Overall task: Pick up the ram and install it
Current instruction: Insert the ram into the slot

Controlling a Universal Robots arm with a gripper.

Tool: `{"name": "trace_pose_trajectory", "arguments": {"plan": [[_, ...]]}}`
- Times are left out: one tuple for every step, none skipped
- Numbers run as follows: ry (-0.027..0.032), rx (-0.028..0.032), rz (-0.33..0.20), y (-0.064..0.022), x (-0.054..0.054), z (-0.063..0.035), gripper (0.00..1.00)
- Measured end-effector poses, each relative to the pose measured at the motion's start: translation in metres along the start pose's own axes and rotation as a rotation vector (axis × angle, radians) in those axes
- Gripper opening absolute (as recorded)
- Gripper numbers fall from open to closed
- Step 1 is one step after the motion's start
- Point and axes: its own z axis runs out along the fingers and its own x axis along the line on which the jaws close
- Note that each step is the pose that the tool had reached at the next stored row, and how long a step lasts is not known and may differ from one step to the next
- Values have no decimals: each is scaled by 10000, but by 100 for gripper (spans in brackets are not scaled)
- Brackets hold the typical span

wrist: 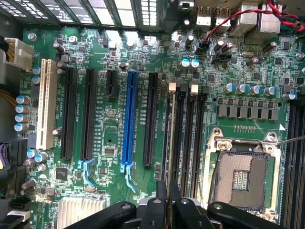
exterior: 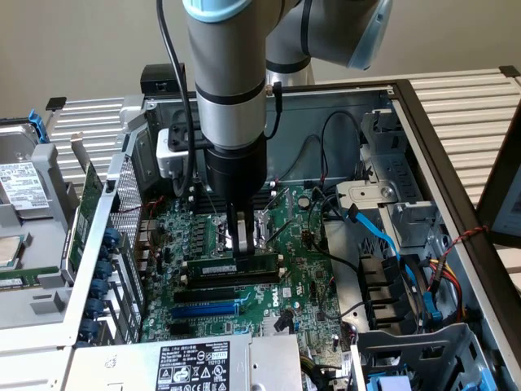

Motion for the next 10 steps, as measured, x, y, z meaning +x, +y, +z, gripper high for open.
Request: {"name": "trace_pose_trajectory", "arguments": {"plan": [[1,7,-1,2,0,0,13],[2,15,0,5,0,0,13],[3,23,1,8,0,1,13],[3,28,1,10,0,1,13],[4,32,0,12,0,1,13],[6,39,0,14,0,1,13],[8,47,0,16,0,2,13],[9,56,0,18,0,2,13],[10,64,-1,19,1,3,13],[13,71,0,21,1,2,13]]}}
